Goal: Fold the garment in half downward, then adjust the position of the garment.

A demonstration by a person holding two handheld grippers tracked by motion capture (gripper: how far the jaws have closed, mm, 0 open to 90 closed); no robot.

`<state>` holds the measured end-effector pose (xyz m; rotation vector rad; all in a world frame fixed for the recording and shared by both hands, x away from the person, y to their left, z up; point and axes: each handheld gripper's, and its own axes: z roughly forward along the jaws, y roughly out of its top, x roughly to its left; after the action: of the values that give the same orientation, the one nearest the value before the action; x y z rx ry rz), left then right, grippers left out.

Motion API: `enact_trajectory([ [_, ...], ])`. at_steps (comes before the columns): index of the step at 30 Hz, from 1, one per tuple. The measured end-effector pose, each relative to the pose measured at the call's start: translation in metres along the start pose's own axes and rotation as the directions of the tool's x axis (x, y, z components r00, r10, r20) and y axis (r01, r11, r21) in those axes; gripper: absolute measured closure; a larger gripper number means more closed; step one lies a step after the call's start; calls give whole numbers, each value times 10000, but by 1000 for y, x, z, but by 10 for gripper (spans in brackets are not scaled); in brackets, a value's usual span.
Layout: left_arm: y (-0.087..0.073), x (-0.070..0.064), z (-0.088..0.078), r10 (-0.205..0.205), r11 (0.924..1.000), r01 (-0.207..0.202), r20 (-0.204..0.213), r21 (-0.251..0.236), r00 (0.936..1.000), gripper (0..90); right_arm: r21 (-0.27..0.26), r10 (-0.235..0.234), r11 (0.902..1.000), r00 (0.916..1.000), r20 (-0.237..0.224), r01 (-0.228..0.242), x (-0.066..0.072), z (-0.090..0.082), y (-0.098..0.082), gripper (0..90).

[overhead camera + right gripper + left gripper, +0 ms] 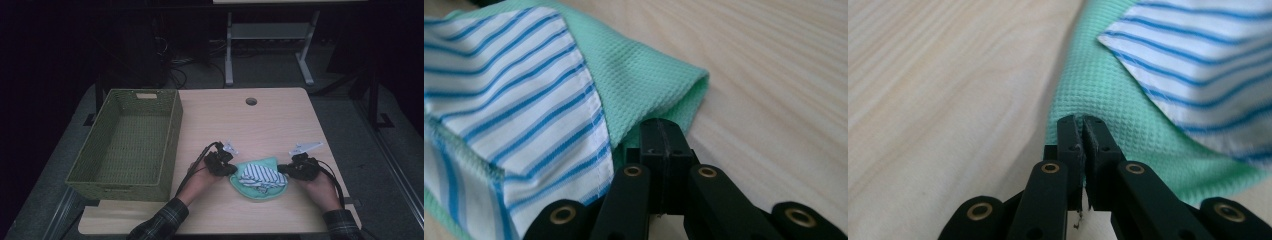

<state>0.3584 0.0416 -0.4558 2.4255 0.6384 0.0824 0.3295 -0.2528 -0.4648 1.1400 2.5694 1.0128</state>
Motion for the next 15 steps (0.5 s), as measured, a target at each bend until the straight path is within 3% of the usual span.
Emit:
enact_trajectory([
  [9, 9, 13, 3, -113, 9998, 111, -113, -174, 9999, 859, 76, -148, 9999, 9997, -172, 150, 13, -7, -9, 897],
  [15, 4, 12, -12, -166, 9991, 161, -117, -401, 9998, 783, -501, -105, 9987, 9999, -76, 101, 11, -17, -4, 897],
])
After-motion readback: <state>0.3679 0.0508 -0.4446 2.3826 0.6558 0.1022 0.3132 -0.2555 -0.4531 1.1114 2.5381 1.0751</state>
